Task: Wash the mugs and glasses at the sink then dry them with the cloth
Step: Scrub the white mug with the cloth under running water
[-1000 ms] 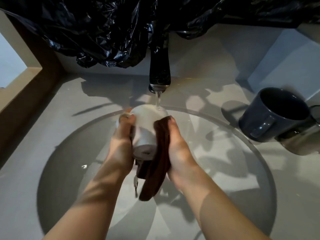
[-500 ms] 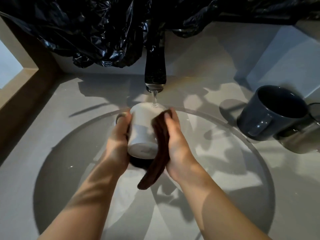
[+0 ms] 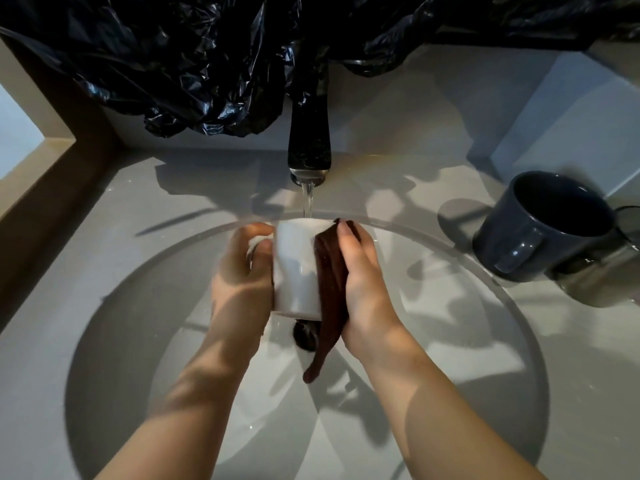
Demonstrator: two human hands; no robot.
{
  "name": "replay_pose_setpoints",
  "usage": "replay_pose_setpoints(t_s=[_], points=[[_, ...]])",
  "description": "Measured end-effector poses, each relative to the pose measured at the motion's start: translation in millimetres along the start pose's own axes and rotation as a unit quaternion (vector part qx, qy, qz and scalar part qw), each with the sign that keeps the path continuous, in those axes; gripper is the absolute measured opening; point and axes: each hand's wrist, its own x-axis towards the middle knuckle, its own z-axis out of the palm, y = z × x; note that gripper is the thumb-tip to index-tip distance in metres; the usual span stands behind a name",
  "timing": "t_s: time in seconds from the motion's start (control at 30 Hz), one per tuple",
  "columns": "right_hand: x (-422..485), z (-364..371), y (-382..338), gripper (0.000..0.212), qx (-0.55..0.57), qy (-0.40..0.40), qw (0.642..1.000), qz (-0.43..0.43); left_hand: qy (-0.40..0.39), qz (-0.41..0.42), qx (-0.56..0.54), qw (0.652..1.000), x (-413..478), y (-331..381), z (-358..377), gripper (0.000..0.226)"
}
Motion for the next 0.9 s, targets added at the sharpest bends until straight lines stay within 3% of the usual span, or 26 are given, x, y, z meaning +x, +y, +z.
replay_pose_setpoints(t_s=[0.03,0.13,0.2,0.27,0.33,0.4,0.5,0.57,0.6,0.63,0.7,0.8,0.9], points=[[-1,1,1,0.037,-0.031,0.002,0.999,-0.025,-0.008,-0.018,-0.009,1.000,-2,2,1,0.010],[0,8,8,0.019,-0.140,0.009,0.984,-0.108,-0.052,-0.138,-0.039,0.988,-4,3,4,0.050],[2,13,8,0.016,-0.156,0.038,0.979,-0.125,-0.091,-0.198,-0.104,0.970,-2,7,1,0.063],[6,15,2,0.028,-0.093,0.027,0.993,-0.063,-0.131,-0.229,-0.190,0.946,-2,13,-3,0.062],[4,11,3,0.037,-0.064,-0.039,0.997,-0.026,-0.157,-0.230,-0.243,0.929,-2,14,-3,0.058],[-8,12,10,0.044,-0.152,-0.096,0.979,-0.092,-0.153,-0.220,-0.256,0.929,-1,14,-4,0.055],[-17,17,16,0.051,-0.272,-0.081,0.941,-0.182,-0.180,-0.224,-0.221,0.932,0,13,-7,0.048],[-10,16,3,0.033,-0.156,-0.043,0.979,-0.125,-0.185,-0.222,-0.240,0.927,0,15,-6,0.041],[-3,14,-6,0.018,-0.087,-0.040,0.994,-0.047,-0.181,-0.227,-0.244,0.925,-2,16,-4,0.043],[1,11,-12,0.025,-0.022,-0.043,0.998,0.030,-0.196,-0.225,-0.242,0.923,0,13,-6,0.047],[4,8,-11,0.053,-0.010,-0.046,0.992,0.117,-0.221,-0.213,-0.241,0.921,-6,16,2,0.056],[-5,12,3,0.048,-0.064,-0.050,0.995,0.056,-0.191,-0.198,-0.268,0.923,-8,21,3,0.071],[-17,16,2,0.048,-0.078,-0.069,0.994,-0.042,-0.211,-0.201,-0.178,0.940,4,19,-11,0.072]])
